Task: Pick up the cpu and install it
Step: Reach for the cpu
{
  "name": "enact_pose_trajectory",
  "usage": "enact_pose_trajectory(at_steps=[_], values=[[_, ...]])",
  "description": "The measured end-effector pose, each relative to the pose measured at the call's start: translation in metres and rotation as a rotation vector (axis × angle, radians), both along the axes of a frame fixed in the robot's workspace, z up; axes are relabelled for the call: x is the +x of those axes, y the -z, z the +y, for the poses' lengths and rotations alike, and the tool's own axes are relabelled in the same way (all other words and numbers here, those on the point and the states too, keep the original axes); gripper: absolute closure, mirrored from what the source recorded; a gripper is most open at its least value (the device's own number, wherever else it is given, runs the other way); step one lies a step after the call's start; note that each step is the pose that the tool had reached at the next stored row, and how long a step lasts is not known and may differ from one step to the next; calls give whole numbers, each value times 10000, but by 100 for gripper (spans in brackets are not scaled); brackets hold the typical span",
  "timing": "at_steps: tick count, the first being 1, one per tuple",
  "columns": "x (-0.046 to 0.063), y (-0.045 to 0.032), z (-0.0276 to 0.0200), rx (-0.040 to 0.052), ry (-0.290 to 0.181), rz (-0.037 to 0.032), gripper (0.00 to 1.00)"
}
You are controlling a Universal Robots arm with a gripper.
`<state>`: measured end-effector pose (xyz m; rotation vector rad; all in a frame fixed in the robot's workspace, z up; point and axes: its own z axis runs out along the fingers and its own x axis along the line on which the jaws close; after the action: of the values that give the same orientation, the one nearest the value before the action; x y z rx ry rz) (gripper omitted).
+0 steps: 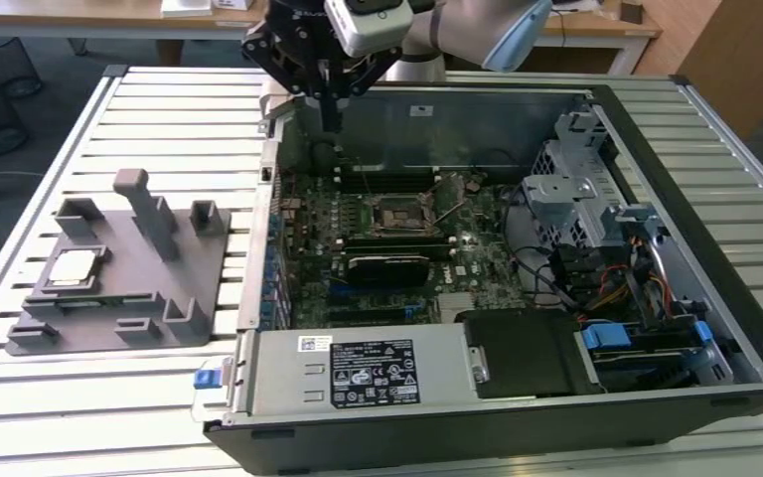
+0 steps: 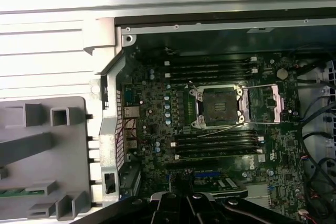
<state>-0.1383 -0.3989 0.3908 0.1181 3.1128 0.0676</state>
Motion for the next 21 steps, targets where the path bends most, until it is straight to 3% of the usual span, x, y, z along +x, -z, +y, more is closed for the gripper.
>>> enact_pose_trajectory(at_steps=[21], values=[[-100, 12, 0, 0, 0, 0, 89]])
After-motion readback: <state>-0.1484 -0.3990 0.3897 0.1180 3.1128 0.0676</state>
